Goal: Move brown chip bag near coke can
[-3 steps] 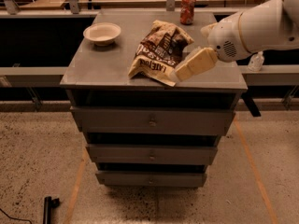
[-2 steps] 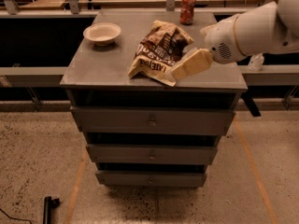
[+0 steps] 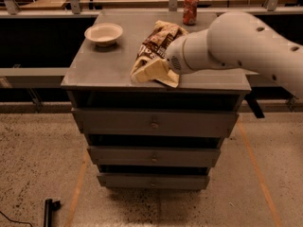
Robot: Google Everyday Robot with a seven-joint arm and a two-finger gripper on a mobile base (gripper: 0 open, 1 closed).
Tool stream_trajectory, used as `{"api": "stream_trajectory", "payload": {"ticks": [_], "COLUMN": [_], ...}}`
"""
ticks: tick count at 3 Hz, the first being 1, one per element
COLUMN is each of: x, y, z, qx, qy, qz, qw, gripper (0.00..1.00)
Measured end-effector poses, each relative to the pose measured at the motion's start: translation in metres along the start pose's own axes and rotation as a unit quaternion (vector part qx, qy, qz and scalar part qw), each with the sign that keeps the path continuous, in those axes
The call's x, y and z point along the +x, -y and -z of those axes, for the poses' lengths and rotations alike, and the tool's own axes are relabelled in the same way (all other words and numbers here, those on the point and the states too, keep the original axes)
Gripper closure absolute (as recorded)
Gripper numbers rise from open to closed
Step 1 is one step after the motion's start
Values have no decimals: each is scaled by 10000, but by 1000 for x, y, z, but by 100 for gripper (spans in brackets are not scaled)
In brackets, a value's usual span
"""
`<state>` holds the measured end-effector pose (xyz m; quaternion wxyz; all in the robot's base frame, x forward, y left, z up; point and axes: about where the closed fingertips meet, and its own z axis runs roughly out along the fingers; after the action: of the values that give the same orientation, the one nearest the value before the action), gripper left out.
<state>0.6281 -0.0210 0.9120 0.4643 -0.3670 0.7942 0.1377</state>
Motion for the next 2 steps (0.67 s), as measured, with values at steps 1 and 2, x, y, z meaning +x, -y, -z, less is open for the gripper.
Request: {"api": "stream_trajectory", "payload": {"ticks": [1, 2], "x": [-4, 5], "y": [6, 16], "z": [-38, -66], "qx": [274, 314], "qy": [240, 346], "qz": [-291, -601], "qw": [9989, 9971], "gripper": [0, 18]}}
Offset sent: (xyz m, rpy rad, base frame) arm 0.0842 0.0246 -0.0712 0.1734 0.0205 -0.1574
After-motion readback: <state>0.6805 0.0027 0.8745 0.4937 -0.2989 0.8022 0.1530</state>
